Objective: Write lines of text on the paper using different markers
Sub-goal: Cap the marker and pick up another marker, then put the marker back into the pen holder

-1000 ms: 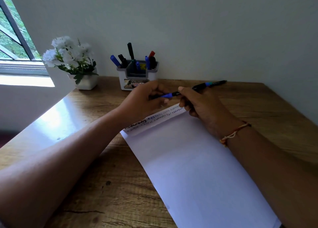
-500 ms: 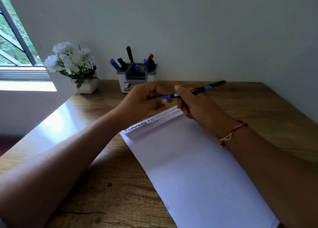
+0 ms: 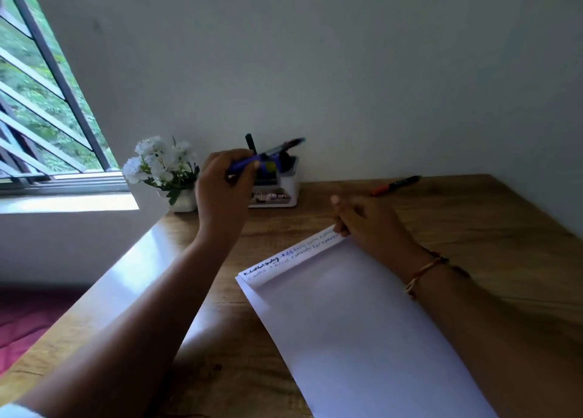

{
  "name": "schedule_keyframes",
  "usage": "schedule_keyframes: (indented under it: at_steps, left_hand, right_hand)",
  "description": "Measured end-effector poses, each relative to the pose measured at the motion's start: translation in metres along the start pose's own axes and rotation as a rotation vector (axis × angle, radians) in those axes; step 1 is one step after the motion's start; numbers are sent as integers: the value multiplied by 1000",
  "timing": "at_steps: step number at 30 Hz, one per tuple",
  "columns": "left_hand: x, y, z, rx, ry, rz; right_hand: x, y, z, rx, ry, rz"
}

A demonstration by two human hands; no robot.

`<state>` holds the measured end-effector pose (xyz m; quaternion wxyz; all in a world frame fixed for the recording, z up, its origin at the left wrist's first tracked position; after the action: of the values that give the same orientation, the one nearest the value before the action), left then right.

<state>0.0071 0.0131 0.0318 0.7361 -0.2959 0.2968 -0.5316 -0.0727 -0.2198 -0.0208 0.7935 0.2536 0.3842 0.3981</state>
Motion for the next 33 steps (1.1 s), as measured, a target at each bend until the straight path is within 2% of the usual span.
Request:
schedule_keyframes:
  at_steps: [2, 4, 15, 22, 27, 31, 33]
  left_hand:
    - [-3, -1, 15, -24, -68, 3]
    - [1, -2, 28, -20, -64, 63]
    - [59, -5, 80, 97, 152, 463]
    - [80, 16, 94, 12, 361, 694]
    - [73, 13, 86, -37, 351, 666]
    - [64, -14, 47, 131, 235, 506]
    - [62, -17, 13, 127, 371, 454]
  right_hand:
    - [2, -1, -1, -10, 60, -82]
    - [5, 1, -1, -35, 96, -158]
    - [8, 9, -4, -29, 232, -249]
    - [6, 13, -5, -22, 254, -262]
    - [5, 13, -5, -32, 267, -276]
    - [4, 16, -4, -10, 270, -271]
    - [2, 16, -4, -11, 238, -274]
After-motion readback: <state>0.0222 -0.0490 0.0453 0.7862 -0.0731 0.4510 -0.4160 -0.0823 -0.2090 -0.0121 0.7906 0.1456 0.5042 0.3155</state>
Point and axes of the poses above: each hand's wrist, its own z-axis towards the middle knuckle, its own x-axis out of the palm, y = z × x, the point moved 2 cm from there along z, towards the middle knuckle, and after that the axes turned 12 degrees about -x, right-handed, at the moved point
